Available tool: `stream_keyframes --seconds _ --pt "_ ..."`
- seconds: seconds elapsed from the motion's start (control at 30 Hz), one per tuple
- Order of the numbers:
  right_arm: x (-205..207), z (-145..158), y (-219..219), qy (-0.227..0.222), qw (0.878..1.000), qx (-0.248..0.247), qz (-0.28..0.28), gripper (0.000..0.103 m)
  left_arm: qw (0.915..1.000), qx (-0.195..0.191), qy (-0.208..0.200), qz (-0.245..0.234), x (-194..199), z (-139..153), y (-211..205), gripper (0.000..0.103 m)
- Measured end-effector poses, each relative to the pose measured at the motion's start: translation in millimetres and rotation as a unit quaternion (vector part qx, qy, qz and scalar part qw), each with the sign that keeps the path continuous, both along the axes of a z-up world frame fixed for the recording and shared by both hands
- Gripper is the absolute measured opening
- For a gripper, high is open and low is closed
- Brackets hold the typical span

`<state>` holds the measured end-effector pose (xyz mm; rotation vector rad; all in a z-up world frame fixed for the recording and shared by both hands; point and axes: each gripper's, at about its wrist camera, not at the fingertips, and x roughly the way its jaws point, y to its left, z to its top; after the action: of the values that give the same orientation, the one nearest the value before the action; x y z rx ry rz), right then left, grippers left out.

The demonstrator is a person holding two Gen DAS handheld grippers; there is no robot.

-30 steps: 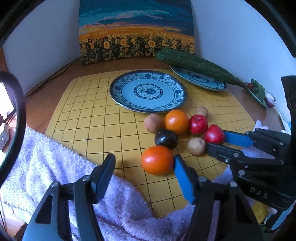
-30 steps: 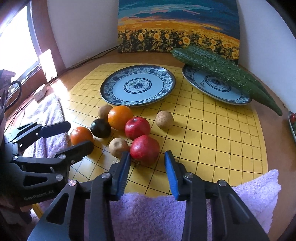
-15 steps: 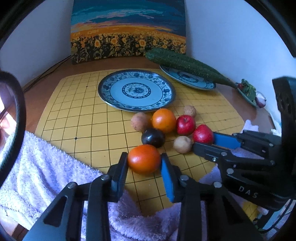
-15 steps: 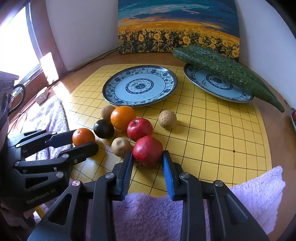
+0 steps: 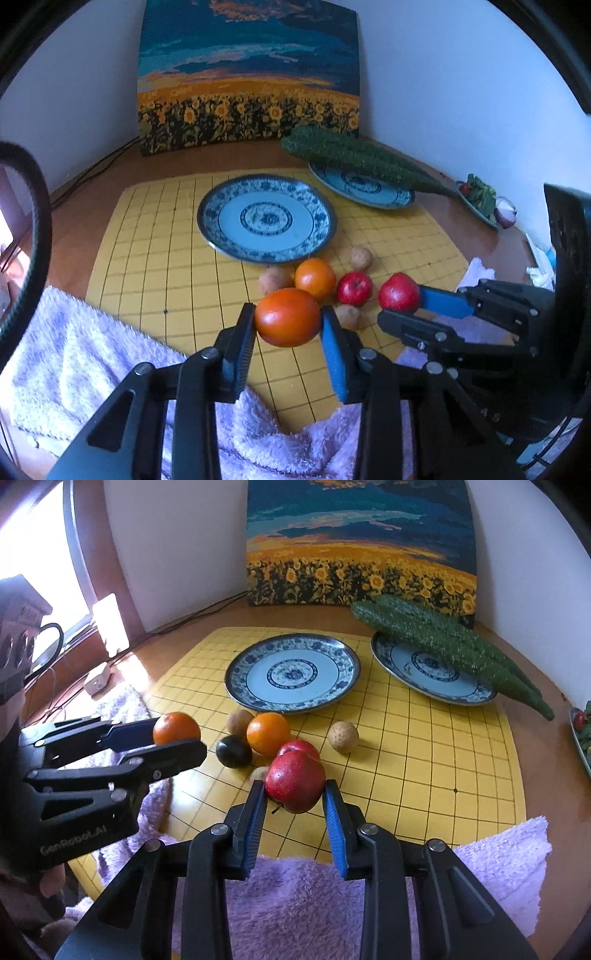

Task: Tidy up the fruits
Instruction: 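Close the left tool on the orange while the right tool grasps a red apple, then carry the orange with the left tool onto the empty plate while the right tool sets the apple there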

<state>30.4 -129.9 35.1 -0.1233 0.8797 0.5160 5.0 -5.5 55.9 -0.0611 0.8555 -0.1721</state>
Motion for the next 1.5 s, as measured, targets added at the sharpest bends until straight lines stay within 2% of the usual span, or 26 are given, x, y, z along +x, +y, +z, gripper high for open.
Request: stream_keyframes --seconds 0.37,0.53,0.83,0.97,1.1,1.3,1.4,1.5 --pt "20.0 29.0 1.5 -0.010 1.000 0.010 -0.009 0.032 0.9995 0.003 -0.025 0.017 23.5 26.4 13.6 0.036" --pt "34.1 35.6 5.7 -0.017 1.000 0.011 -0.015 0.032 0.9992 0.017 -0.033 0.012 44.7 30.5 13.6 0.036" --pt "69.0 28.8 14.2 -0.016 1.000 0.013 -0.020 0.032 0.9995 0.016 -0.019 0.017 85.8 16.9 14.5 0.036" --pt "86.0 17.4 18.1 -0.013 0.999 0.005 -0.029 0.032 0.9988 0.040 -0.008 0.029 108.4 4.5 9.8 0.036" --pt "98.4 2.0 22.7 -0.011 0.999 -0.013 -0.037 0.032 0.9983 0.046 0.012 0.034 130.0 -14.8 9.3 0.036" --pt "112.1 -15.4 25.5 -0.004 0.999 -0.011 -0.043 0.032 0.9977 0.039 0.033 0.043 144.8 -34.2 15.5 0.036" --pt "116.3 -18.8 25.6 -0.007 0.999 -0.008 -0.048 0.032 0.9980 0.023 0.035 0.047 146.9 -36.5 19.7 0.036" --pt "119.7 -19.5 25.0 -0.008 0.999 -0.007 -0.049 0.032 0.9979 0.027 0.037 0.045 148.9 -37.1 18.4 0.036"
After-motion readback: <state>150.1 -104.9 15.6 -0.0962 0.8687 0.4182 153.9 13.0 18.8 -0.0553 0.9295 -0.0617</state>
